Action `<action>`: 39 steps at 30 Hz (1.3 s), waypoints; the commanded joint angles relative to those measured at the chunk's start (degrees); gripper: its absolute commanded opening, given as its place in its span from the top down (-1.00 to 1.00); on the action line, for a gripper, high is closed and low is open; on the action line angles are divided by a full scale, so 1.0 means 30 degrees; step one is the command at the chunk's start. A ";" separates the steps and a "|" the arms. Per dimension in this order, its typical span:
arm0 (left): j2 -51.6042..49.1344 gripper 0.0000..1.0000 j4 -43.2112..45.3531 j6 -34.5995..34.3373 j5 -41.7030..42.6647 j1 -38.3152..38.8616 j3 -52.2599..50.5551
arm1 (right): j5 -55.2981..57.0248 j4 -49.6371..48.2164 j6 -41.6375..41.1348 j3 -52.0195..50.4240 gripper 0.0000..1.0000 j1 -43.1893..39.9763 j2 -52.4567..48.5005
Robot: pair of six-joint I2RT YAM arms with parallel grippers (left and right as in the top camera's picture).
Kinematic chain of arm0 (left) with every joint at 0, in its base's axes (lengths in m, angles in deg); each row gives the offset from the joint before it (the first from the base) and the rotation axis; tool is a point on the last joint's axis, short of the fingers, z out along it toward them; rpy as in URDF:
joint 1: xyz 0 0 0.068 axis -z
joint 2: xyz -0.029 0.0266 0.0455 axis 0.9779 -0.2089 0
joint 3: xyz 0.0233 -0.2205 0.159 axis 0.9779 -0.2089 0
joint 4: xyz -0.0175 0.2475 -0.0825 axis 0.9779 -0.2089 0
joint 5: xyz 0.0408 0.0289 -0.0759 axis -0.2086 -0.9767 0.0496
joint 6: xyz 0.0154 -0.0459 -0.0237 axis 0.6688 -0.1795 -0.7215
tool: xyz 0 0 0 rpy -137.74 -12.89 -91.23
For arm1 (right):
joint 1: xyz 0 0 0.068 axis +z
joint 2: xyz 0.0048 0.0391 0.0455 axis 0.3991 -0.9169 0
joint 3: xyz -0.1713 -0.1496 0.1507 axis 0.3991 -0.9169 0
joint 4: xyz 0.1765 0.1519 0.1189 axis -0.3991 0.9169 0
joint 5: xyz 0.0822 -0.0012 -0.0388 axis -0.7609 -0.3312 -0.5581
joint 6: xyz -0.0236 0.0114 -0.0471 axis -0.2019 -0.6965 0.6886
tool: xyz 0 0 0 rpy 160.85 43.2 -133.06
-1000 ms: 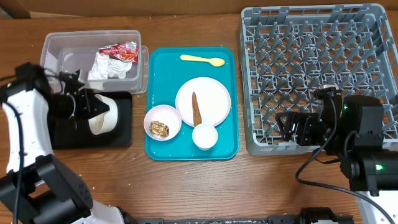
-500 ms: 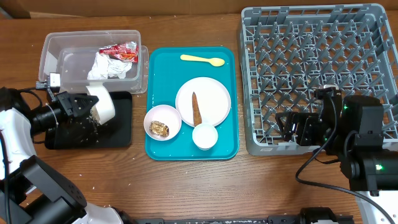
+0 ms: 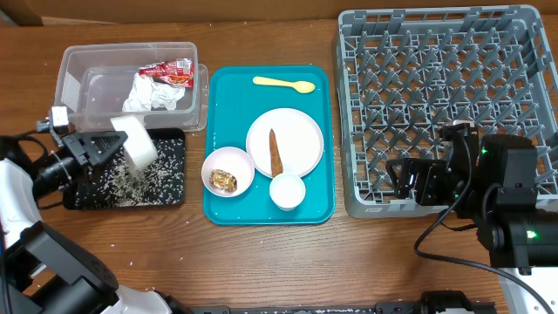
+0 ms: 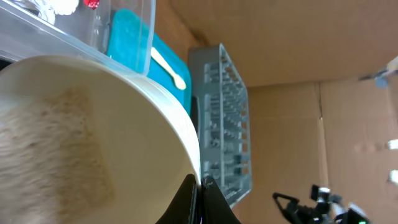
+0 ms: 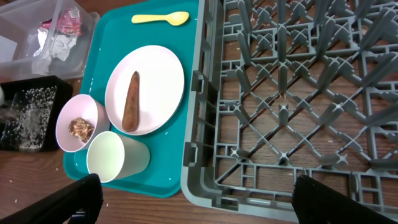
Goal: Sort waste into correct bins and load items into the dishwasher
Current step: 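Tilt the bowl with the left gripper to pour rice onto the black tray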
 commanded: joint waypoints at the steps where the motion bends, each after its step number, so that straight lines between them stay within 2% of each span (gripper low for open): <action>1: -0.0117 0.92 -0.0444 0.0204 0.2164 -0.0852 -0.0117 | -0.0095 -0.0029 -0.0051 0.0321 -1.00 -0.0036 0.0015; 13: -0.0153 0.92 -0.1319 0.0678 0.4204 -0.1887 -0.0612 | -0.0095 -0.0022 -0.0051 0.0321 -1.00 -0.0036 0.0015; 29: -0.0168 0.92 -0.0546 0.0787 0.4175 -0.1894 -0.0612 | -0.0102 -0.0022 -0.0051 0.0321 -1.00 -0.0036 0.0015; 31: -0.0197 0.92 0.0882 -0.0029 0.2739 -0.1909 -0.0612 | -0.0095 -0.0029 -0.0051 0.0321 -1.00 -0.0036 0.0015; 32: -0.0240 0.92 0.1268 -0.1588 0.1821 -0.1902 -0.0619 | -0.0095 -0.0029 -0.0051 0.0321 -1.00 -0.0036 0.0015; 39: -0.0233 0.92 0.0648 -0.1253 0.4313 -0.1865 -0.0627 | -0.0095 -0.0036 -0.0051 0.0321 -1.00 -0.0036 0.0015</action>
